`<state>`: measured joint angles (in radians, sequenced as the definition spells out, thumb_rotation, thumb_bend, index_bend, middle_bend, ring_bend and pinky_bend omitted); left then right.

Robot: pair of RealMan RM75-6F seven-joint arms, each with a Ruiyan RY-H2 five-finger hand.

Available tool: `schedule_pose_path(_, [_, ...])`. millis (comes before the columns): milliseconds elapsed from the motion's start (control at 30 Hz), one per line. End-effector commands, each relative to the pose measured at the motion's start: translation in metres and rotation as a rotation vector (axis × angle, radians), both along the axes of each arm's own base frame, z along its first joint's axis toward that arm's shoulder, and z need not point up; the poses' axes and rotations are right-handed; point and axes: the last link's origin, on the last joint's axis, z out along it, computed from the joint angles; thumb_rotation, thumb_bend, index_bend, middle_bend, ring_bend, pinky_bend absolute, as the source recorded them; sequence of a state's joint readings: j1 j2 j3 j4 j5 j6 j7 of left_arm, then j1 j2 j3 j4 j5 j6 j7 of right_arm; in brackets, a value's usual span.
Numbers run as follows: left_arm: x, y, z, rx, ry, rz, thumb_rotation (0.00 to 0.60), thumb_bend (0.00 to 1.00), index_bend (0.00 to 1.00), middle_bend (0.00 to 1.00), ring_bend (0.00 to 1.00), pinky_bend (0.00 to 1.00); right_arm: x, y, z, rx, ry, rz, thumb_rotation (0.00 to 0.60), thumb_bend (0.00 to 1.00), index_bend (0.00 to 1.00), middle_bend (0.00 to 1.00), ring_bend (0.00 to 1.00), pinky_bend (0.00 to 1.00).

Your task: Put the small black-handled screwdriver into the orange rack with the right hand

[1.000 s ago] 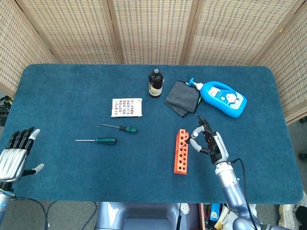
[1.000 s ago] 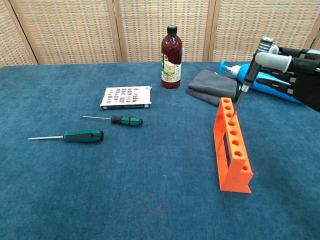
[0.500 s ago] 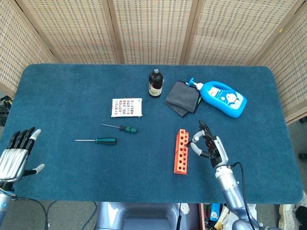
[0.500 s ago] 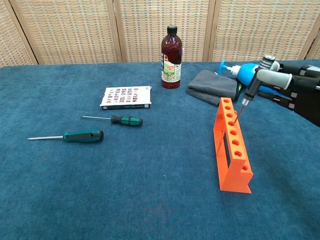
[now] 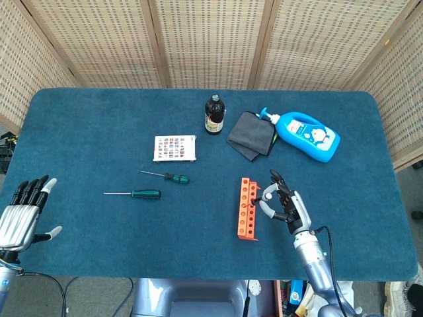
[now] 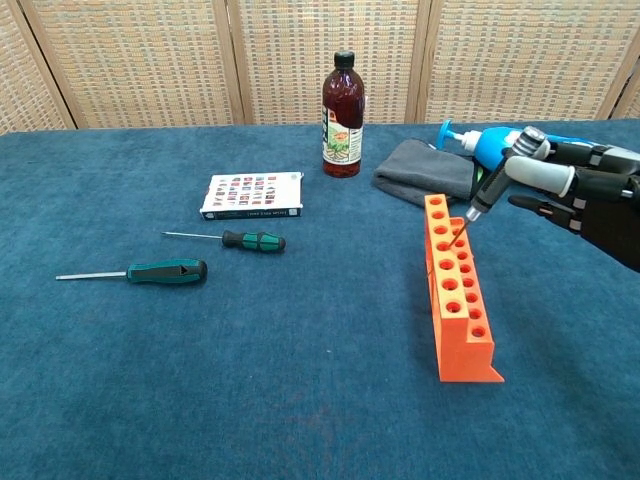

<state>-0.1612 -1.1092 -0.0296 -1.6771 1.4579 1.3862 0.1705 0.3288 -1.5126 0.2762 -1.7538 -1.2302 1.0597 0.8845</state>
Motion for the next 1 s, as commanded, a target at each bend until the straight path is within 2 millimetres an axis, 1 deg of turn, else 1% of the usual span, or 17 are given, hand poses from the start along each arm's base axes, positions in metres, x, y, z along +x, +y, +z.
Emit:
schedule_pose_path(33, [0.000,0.000,0.000,-0.001,0.000,-0.001,0.600,0.00,0.00,0.00,0.00,0.00,0.000,0.001,-0.001,0.002,0.005,0.002,0.600,0.30,0.63,0.04,0.00,0.00])
schedule_pose_path(300, [0.000,0.000,0.000,0.000,-0.001,-0.002,0.600,0.00,0.00,0.00,0.00,0.00,-0.003,0.000,-0.002,0.000,0.011,0.002,0.600,0.30,0.63,0.04,0.00,0.00])
schedule_pose_path(700, [0.001,-0.001,0.000,0.000,-0.001,-0.003,0.600,0.00,0.00,0.00,0.00,0.00,-0.001,-0.006,0.013,-0.046,0.031,0.014,0.600,0.30,0.63,0.04,0.00,0.00])
schedule_pose_path(1000, [0.001,-0.001,0.000,-0.001,-0.001,-0.004,0.600,0.00,0.00,0.00,0.00,0.00,-0.001,-0.003,0.008,-0.029,0.042,0.018,0.600,0.30,0.63,0.04,0.00,0.00])
